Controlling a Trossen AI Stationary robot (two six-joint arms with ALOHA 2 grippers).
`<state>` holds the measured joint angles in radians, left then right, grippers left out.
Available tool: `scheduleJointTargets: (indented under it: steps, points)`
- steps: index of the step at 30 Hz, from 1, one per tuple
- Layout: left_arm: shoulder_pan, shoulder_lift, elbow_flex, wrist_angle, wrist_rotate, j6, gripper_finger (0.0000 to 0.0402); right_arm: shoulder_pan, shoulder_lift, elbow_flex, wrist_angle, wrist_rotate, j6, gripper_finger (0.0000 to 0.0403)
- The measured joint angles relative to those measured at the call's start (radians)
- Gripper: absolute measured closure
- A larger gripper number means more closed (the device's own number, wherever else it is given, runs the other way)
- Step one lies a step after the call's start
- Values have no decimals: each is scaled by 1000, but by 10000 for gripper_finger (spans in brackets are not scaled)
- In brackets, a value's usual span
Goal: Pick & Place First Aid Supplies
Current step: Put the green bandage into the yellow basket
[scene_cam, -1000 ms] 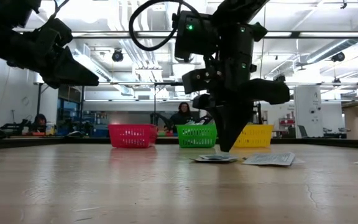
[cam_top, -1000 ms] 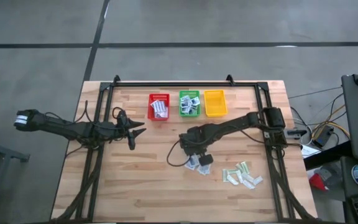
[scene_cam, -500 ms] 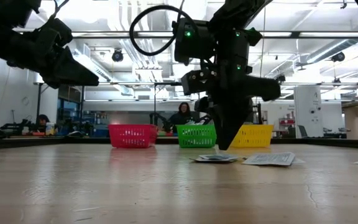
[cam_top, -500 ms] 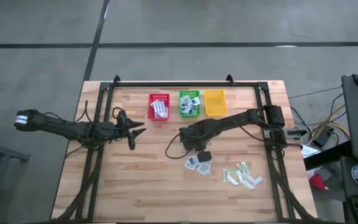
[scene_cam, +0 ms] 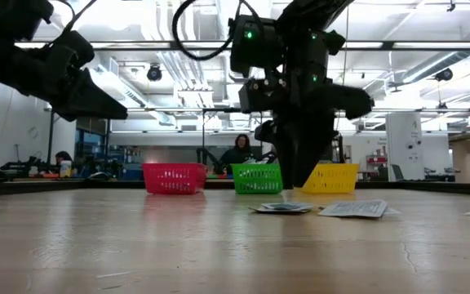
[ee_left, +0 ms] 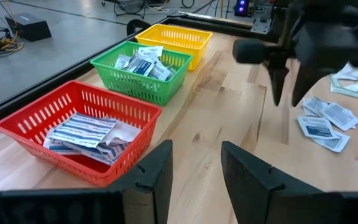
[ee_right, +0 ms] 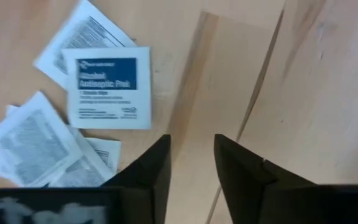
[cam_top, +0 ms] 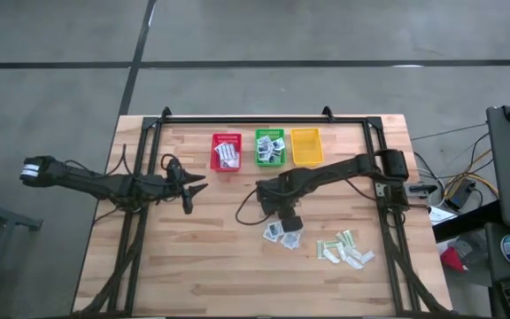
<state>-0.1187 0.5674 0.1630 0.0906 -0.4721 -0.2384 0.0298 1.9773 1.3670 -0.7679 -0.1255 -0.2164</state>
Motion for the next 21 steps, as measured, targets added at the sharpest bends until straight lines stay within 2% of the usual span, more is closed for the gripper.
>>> scheduleJointTargets:
  steps: [8,21]
  points:
    - [0,0,-4,5,0,0,268,21,-21,1,20,-89,-8,251]
    - [0,0,-4,6,0,-1,268,38,42,-1,75,-80,7,263]
